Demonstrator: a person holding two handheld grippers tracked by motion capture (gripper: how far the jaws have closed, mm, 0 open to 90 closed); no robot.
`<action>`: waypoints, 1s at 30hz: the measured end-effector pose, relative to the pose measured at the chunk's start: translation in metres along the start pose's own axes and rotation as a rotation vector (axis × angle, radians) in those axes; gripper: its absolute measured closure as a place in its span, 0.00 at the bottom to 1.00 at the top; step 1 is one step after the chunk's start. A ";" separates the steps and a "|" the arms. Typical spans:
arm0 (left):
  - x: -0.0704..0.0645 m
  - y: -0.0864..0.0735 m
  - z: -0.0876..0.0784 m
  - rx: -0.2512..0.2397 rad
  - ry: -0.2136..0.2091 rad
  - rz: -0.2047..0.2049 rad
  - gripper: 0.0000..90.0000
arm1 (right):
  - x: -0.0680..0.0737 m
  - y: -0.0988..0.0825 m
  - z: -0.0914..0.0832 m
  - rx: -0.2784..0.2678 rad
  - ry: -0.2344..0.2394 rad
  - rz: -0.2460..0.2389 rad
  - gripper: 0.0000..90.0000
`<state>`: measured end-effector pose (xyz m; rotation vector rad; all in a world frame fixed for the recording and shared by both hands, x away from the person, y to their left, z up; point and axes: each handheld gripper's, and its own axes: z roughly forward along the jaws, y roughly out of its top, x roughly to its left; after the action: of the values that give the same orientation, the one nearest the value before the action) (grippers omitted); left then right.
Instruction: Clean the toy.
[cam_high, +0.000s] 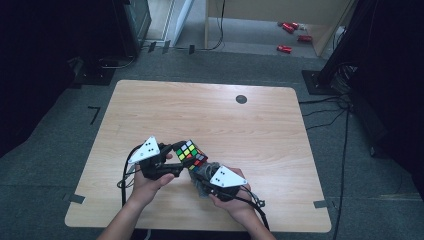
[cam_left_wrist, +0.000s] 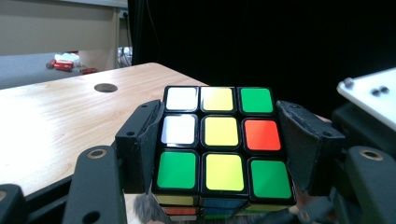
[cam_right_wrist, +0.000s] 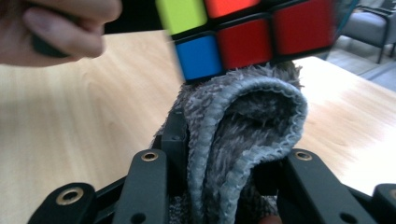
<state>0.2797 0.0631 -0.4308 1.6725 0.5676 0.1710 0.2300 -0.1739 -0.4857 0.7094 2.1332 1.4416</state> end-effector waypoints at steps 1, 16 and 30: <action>-0.001 0.000 0.000 0.002 -0.002 0.001 0.40 | -0.003 0.000 -0.001 -0.007 -0.010 0.011 0.73; 0.000 0.000 0.000 -0.002 0.003 -0.003 0.40 | 0.008 -0.001 0.004 0.001 0.017 -0.023 0.73; -0.001 -0.001 0.001 -0.003 0.011 -0.009 0.40 | 0.005 -0.001 0.003 -0.014 -0.008 0.024 0.73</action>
<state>0.2792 0.0619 -0.4313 1.6662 0.5830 0.1742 0.2278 -0.1690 -0.4878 0.7368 2.1134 1.4614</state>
